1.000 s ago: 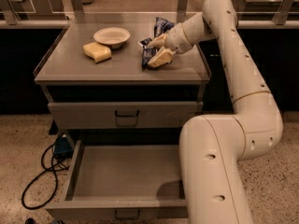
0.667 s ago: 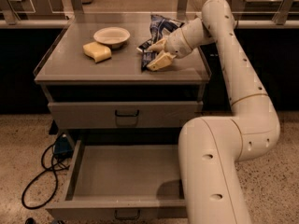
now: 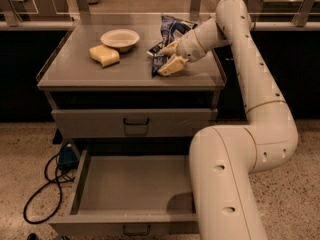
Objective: Pick rxbar blueberry from middle drawer and place on counter
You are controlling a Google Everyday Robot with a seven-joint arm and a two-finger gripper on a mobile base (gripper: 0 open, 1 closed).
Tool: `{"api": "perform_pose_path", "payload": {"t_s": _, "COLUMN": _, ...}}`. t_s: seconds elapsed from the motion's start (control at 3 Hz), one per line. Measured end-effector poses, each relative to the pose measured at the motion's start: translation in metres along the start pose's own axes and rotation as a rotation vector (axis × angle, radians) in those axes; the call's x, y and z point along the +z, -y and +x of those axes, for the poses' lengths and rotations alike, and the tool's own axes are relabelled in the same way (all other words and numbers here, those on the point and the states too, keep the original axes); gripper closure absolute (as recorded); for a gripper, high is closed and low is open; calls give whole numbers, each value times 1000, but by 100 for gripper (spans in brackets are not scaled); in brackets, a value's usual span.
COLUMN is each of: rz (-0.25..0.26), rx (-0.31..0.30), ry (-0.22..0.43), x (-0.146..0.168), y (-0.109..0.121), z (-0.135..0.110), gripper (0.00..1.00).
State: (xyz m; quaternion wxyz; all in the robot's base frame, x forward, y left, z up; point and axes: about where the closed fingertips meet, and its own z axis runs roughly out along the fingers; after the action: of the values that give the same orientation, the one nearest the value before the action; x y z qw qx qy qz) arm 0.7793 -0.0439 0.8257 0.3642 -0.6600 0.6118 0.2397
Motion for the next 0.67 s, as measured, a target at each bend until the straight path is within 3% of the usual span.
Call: {"api": "perform_pose_path", "payload": {"t_s": 0.67, "rz": 0, "rx": 0, "ry": 0, "x": 0, "y": 0, "z": 0, "gripper": 35}}
